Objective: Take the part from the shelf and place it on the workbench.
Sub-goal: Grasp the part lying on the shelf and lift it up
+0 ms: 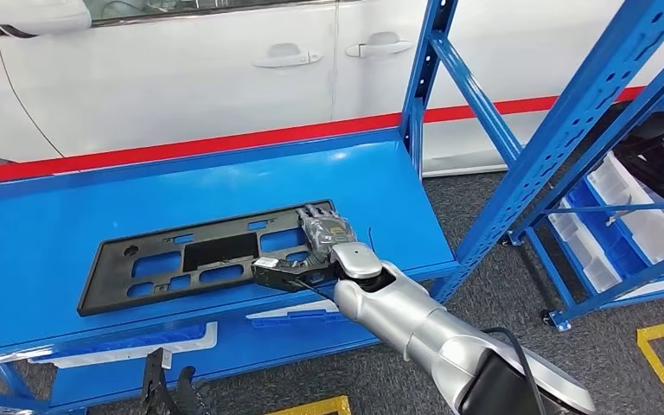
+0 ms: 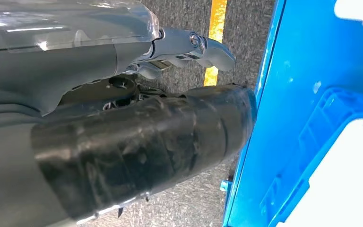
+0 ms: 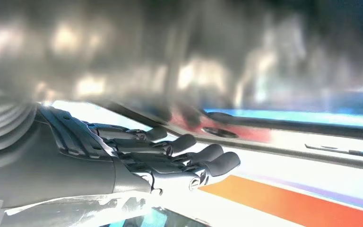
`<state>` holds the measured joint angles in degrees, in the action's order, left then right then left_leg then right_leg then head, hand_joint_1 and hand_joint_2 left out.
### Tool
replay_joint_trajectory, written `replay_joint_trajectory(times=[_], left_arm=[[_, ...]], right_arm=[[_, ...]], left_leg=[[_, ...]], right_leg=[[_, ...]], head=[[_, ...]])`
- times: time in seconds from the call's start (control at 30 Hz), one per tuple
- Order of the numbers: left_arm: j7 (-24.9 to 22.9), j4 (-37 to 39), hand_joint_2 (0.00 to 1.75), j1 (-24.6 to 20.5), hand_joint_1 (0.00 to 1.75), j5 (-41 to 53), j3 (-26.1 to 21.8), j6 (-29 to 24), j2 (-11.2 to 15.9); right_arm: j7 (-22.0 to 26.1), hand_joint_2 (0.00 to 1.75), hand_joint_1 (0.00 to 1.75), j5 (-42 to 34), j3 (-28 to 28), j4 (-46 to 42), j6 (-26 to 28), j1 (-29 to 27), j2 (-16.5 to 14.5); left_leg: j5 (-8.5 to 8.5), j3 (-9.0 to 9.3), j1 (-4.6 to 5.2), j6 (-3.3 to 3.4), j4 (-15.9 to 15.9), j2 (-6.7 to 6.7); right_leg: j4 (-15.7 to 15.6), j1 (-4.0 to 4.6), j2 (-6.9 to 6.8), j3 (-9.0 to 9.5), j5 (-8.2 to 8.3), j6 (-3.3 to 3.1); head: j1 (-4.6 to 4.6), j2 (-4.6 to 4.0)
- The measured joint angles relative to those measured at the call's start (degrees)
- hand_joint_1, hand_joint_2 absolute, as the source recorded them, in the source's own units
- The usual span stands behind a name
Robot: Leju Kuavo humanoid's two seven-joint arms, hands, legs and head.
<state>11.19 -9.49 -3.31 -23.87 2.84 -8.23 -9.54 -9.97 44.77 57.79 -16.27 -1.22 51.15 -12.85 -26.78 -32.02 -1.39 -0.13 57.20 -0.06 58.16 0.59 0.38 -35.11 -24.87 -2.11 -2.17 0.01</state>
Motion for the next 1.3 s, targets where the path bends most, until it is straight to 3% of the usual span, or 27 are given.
replay_joint_trajectory(times=[0.03, 0.1, 0.2, 0.47, 0.5, 0.57, 0.6, 0.63, 0.7, 1.03, 1.17, 1.3], left_arm=[[0.0, 0.0, 0.00, -0.1, 0.00, 0.0, 0.0, 0.0, 0.0], [0.1, 0.0, 0.00, -0.2, 0.00, 0.0, 0.0, -0.1, 0.0], [0.2, 0.0, 0.00, -0.2, 0.00, -0.1, 0.0, -0.1, 0.0], [0.0, 0.0, 0.00, -0.1, 0.00, -0.7, 0.0, -0.2, 0.0], [0.0, 0.0, 0.00, -0.1, 0.00, -0.8, 0.0, -0.2, 0.0], [-0.2, 0.0, 0.00, 0.0, 0.00, -0.8, 0.0, -0.1, 0.0], [-0.2, 0.0, 0.00, 0.0, 0.00, -0.8, 0.0, -0.1, 0.0], [-0.2, 0.0, 0.00, 0.0, 0.00, -0.8, 0.0, -0.1, 0.0], [-0.1, 0.0, 0.00, 0.0, 0.00, -0.8, 0.0, 0.0, 0.0], [0.0, 0.0, 0.00, 0.1, 0.00, -0.8, 0.0, 0.0, 0.0], [0.0, 0.0, 0.00, 0.2, 0.00, -0.8, 0.0, 0.1, 0.0], [0.1, 0.0, 0.00, 0.2, 0.00, -0.7, 0.0, 0.2, 0.0]], right_arm=[[0.0, 1.75, 1.75, 0.0, -0.1, 0.0, 0.0, 0.0, 0.0], [0.5, 1.75, 1.75, 0.0, -0.2, -0.1, -0.4, -0.1, -0.1], [1.3, 1.75, 1.75, -0.2, -0.5, -0.1, -0.9, -0.1, -0.1], [1.6, 1.75, 1.72, -0.2, -1.6, -0.1, -1.0, -0.2, -0.1], [1.6, 1.75, 1.53, -0.2, -1.6, 0.0, -1.0, -0.2, -0.1], [1.6, 1.75, 0.66, -0.2, -1.7, 0.0, -1.0, -0.2, 0.0], [1.6, 1.31, 0.22, -0.2, -1.8, 0.0, -1.0, -0.2, 0.0], [1.6, 0.87, 0.00, -0.2, -1.9, 0.0, -0.9, -0.2, 0.0], [1.7, 0.00, 0.00, -0.2, -2.0, 0.0, -0.8, -0.2, 0.0], [2.1, 0.00, 0.00, -0.2, -2.8, 0.0, 0.2, -0.3, 0.1], [2.5, 1.75, 0.00, -0.2, -2.9, 0.0, 0.4, -0.3, 0.1], [3.1, 0.00, 0.00, 0.0, -2.9, 0.0, 1.2, -0.4, 0.1]], left_leg=[[0.27, 0.45, 0.07, 0.40, -0.4, 0.07], [0.45, 1.32, 0.08, 1.04, -1.1, 0.17], [0.16, 1.75, -0.04, 0.39, -1.7, 0.19], [0.22, 1.85, -0.09, -0.17, -1.7, 0.22], [0.24, 1.84, -0.10, -0.24, -1.7, 0.22], [0.25, 1.82, -0.10, -0.30, -1.7, 0.23], [0.26, 1.82, -0.09, -0.31, -1.7, 0.24], [0.26, 1.81, -0.09, -0.33, -1.7, 0.24], [0.26, 1.78, -0.06, -0.34, -1.7, 0.25], [0.15, 1.59, 0.08, -0.40, -1.6, 0.25], [0.13, 1.55, 0.08, -0.39, -1.6, 0.25], [0.12, 1.53, 0.08, -0.39, -1.6, 0.26]], right_leg=[[-0.7, -0.12, 0.01, 0.55, 0.09, 0.32], [-1.6, -0.25, 0.01, 1.39, 0.27, 0.98], [-1.3, -0.07, -0.04, 1.49, -0.04, 0.55], [-0.8, -0.01, -0.03, 1.37, -0.16, 0.25], [-0.8, 0.00, -0.03, 1.36, -0.14, 0.22], [-0.8, -0.01, -0.03, 1.36, -0.12, 0.19], [-0.8, -0.01, -0.03, 1.37, -0.11, 0.18], [-0.8, -0.01, -0.03, 1.37, -0.10, 0.18], [-0.8, -0.04, -0.04, 1.38, -0.10, 0.17], [-0.8, -0.18, -0.04, 1.28, -0.10, 0.18], [-0.8, -0.19, -0.04, 1.23, -0.10, 0.18], [-0.8, -0.18, -0.04, 1.21, -0.10, 0.18]], head=[[-0.02, -0.01], [-0.06, -0.01], [-0.09, -0.01], [-0.09, -0.01], [-0.09, -0.01], [-0.09, -0.01], [-0.09, -0.01], [-0.09, -0.01], [-0.08, -0.01], [-0.08, -0.01], [-0.09, -0.01], [-0.09, -0.01]])
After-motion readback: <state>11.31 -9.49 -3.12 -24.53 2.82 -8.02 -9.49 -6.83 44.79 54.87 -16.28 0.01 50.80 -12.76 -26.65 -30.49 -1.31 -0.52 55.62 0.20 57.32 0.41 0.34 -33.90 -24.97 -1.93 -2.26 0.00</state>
